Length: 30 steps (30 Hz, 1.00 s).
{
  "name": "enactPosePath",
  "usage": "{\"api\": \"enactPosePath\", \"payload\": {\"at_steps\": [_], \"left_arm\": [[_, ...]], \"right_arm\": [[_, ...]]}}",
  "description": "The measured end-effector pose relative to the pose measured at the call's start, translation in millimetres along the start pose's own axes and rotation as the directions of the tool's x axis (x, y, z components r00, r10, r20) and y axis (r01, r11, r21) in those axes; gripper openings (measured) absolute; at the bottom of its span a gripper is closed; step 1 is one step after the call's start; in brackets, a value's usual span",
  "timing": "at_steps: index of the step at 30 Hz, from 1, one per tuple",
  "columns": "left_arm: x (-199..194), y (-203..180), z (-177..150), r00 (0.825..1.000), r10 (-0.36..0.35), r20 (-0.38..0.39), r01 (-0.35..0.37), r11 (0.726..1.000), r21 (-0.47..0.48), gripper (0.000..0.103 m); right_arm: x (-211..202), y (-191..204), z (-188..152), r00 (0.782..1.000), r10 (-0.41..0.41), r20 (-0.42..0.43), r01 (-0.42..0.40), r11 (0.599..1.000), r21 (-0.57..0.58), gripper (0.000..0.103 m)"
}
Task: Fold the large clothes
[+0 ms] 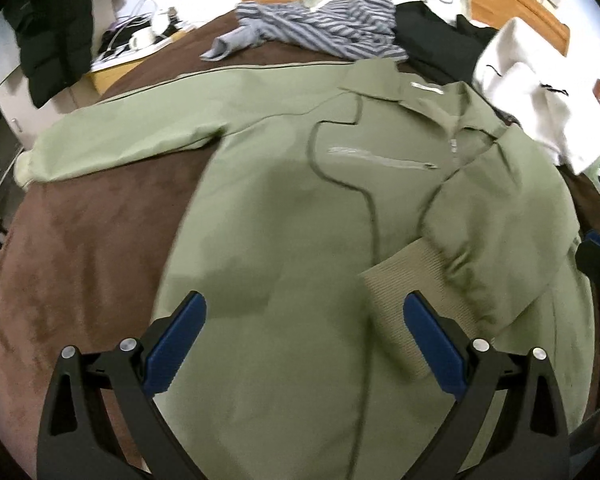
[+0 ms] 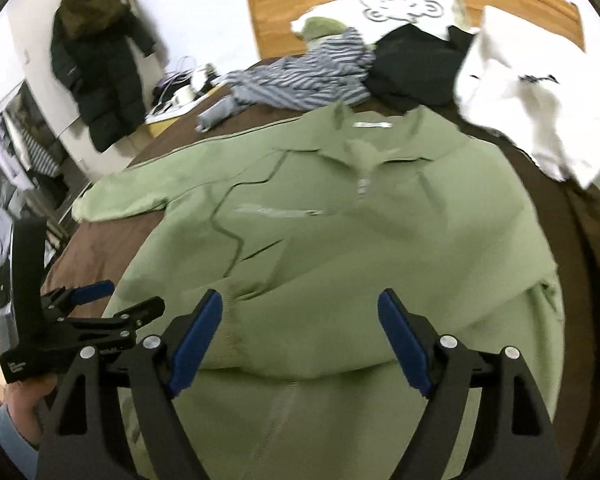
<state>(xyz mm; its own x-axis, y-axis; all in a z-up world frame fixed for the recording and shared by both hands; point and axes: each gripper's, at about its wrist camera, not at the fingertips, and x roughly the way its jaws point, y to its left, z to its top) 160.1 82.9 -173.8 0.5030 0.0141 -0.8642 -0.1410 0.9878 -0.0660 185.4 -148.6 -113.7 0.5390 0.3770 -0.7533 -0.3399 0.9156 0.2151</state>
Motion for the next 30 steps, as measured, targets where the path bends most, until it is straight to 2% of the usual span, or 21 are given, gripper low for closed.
{"api": "enactPosePath", "payload": {"at_steps": [7, 9, 11, 15, 20, 22, 24, 28, 30], "left_arm": [[24, -30, 6, 0.995, -0.098, -0.029, 0.098, 0.995, -0.006, 0.095], [31, -34, 4, 0.990, -0.134, -0.048, 0.134, 0.991, -0.010, 0.084], [40, -39, 1, 0.984, -0.162, -0.075, 0.161, 0.987, -0.015, 0.079], [53, -40, -6, 0.979, -0.174, -0.106, 0.170, 0.985, -0.042, 0.079], [54, -44, -9, 0.981, -0.169, -0.093, 0.165, 0.985, -0.048, 0.077], [54, -47, -10, 0.981, -0.169, -0.089, 0.166, 0.985, -0.044, 0.071], [54, -50, -10, 0.982, -0.165, -0.087, 0.162, 0.986, -0.037, 0.060], [50, -60, -10, 0.992, -0.098, -0.073, 0.099, 0.995, 0.003, 0.052], [48, -60, -10, 0.996, -0.063, -0.066, 0.064, 0.998, 0.006, 0.040]], "right_arm": [[-10, -52, 3, 0.997, -0.072, 0.026, 0.071, 0.996, 0.063, 0.080], [-10, -66, 0, 0.996, -0.085, 0.022, 0.083, 0.993, 0.084, 0.080], [-9, -75, -3, 0.995, -0.098, 0.017, 0.096, 0.991, 0.097, 0.080], [-6, -87, -9, 0.994, -0.110, 0.007, 0.109, 0.987, 0.117, 0.080], [-8, -97, -12, 0.993, -0.113, 0.014, 0.110, 0.985, 0.136, 0.080], [-9, -99, -13, 0.993, -0.113, 0.015, 0.110, 0.984, 0.140, 0.080], [-9, -99, -13, 0.993, -0.115, 0.016, 0.112, 0.984, 0.138, 0.080], [-9, -101, -15, 0.994, -0.109, 0.014, 0.105, 0.984, 0.145, 0.080], [-8, -102, -17, 0.994, -0.110, 0.010, 0.107, 0.983, 0.146, 0.080]]}}
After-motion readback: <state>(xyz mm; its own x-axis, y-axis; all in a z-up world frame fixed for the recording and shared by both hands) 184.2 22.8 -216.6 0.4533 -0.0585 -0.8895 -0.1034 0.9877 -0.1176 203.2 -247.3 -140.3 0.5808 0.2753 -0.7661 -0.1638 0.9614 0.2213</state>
